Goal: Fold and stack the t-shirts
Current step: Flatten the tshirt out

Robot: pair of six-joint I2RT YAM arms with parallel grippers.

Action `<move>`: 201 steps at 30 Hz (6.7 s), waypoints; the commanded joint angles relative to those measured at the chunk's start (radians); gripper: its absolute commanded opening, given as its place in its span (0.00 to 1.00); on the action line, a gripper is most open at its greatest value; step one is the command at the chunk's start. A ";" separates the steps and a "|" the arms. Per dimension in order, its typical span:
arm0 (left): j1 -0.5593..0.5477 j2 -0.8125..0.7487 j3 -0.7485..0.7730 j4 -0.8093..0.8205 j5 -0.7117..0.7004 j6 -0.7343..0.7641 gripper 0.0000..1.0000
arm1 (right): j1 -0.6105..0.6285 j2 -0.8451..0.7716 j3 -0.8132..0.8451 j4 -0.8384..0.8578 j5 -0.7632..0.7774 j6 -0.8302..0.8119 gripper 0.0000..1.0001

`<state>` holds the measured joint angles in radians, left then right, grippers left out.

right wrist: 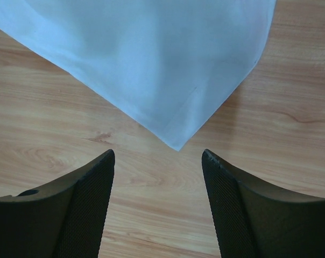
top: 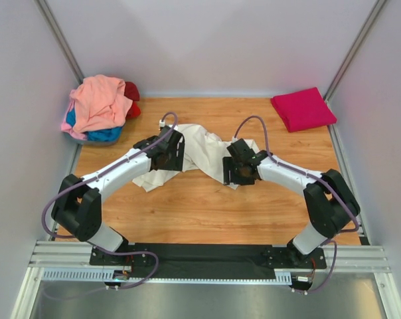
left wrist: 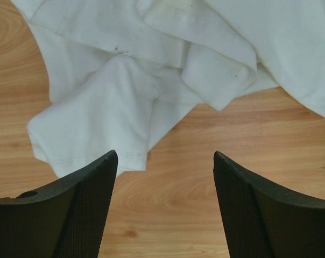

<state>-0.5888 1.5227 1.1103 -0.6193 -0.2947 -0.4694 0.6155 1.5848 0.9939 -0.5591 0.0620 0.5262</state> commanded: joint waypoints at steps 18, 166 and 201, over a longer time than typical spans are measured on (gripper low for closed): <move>-0.072 0.175 0.069 0.102 -0.055 0.029 0.68 | 0.004 0.155 0.083 0.002 0.079 -0.032 0.01; 0.184 0.243 0.476 -0.007 0.101 0.168 0.59 | -0.438 0.153 0.459 -0.081 -0.099 -0.087 0.85; 0.379 1.145 1.485 -0.327 0.203 0.279 0.73 | -0.401 0.994 1.334 -0.426 -0.218 -0.069 0.87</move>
<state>-0.2558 2.6709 2.5610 -0.9451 -0.1192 -0.2070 0.2192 2.4939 2.2555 -0.9501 -0.1116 0.4305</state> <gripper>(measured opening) 0.724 0.868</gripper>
